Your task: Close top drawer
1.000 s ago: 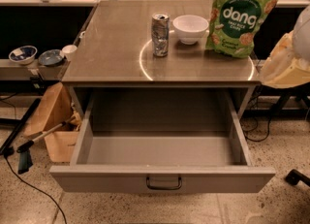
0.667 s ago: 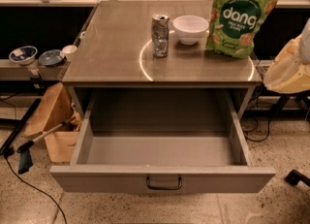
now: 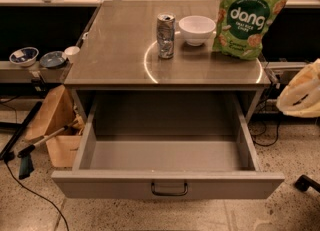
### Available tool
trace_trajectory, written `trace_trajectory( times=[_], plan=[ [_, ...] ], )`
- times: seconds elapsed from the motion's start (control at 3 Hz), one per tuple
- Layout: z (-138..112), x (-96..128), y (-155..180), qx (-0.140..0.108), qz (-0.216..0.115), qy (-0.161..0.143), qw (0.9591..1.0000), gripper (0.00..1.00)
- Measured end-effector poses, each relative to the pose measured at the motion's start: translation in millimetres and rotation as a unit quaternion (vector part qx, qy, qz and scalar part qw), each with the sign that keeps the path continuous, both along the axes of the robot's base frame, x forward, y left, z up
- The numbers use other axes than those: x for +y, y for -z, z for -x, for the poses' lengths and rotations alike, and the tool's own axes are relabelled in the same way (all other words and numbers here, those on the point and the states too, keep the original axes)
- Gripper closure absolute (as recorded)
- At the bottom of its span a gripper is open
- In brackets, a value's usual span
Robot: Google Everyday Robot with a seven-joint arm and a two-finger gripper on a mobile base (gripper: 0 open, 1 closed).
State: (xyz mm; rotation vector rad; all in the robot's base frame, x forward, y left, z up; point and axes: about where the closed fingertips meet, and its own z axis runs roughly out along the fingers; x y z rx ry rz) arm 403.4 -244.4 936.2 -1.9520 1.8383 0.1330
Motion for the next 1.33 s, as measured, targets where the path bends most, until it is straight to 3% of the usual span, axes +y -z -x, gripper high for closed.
trace_trajectory(
  times=[0.33, 0.67, 1.33],
  plan=[
    [13, 4, 7, -0.003, -0.011, -0.046, 0.9989, 1.00],
    [24, 14, 3, -0.003, -0.011, -0.047, 0.9988, 1.00],
    [74, 32, 3, 0.001, -0.026, -0.028, 0.9993, 1.00]
  ],
)
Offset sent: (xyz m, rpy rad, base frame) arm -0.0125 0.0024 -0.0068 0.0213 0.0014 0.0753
